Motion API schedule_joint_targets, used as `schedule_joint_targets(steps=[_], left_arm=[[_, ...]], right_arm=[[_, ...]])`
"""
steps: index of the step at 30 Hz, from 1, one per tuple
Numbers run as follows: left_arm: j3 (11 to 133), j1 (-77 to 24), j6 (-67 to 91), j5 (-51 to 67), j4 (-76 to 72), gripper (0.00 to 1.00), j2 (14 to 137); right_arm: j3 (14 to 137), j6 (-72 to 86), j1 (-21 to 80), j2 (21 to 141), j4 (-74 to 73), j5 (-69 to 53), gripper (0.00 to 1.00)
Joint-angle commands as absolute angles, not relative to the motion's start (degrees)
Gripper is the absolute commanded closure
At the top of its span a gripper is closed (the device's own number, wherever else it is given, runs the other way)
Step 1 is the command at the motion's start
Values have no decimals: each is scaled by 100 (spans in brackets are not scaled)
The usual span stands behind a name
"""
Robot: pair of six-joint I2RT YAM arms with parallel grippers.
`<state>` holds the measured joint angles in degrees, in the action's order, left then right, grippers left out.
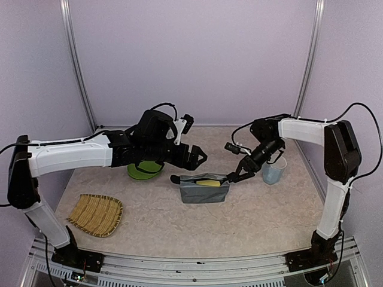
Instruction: Sort the hair-cutting tools
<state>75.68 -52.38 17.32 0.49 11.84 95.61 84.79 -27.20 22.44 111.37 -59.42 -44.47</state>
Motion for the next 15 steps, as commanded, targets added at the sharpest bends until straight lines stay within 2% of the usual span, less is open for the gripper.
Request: schedule_joint_targets(steps=[1, 4, 6, 9, 13, 15], left_arm=[[8080, -5201, 1391, 941, 1285, 20, 10313], [8175, -5251, 1298, 1488, 1331, 45, 10557], [8272, -5252, 1350, 1727, 1401, 72, 10736], [8252, -5256, 1440, 1956, 1264, 97, 10908], [8259, -5264, 1569, 2273, 1076, 100, 11164], [8293, -5265, 1600, 2425, 1004, 100, 11321]], right_arm=[[8634, -2743, 2268, 11397, -6157, -5009, 38], [8603, -2742, 2272, 11434, -6161, -5109, 45], [8589, -2742, 2268, 11456, -6153, -5230, 47], [8612, -2727, 2268, 11469, -6151, -5352, 50], [8640, -2666, 2268, 11532, -6115, -5368, 56], [8625, -2646, 2269, 11563, -6100, -5383, 66]])
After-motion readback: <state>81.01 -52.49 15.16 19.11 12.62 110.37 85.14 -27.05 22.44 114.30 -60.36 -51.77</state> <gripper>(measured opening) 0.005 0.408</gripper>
